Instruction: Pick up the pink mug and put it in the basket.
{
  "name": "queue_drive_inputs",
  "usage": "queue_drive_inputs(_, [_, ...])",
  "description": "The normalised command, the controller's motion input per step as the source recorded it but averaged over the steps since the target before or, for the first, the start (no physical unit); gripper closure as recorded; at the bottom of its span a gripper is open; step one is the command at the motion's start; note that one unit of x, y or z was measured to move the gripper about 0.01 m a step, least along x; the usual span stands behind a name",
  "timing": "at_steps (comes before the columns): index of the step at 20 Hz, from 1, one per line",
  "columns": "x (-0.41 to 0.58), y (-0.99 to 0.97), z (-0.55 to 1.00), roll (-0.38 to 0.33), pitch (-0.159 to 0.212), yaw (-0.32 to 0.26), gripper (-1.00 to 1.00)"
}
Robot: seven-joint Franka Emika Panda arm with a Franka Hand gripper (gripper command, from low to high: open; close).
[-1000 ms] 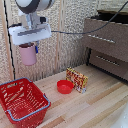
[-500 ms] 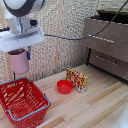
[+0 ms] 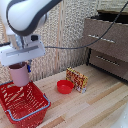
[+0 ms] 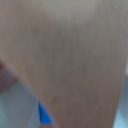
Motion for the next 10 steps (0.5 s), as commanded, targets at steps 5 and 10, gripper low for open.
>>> queue_drive_inputs(5, [-0.027, -0.01, -0.5, 0.118, -0.118, 0.0, 1.0])
queue_drive_inputs(10, [-0.002, 0.0, -0.43, 0.09, -0.087, 0.007, 1.0])
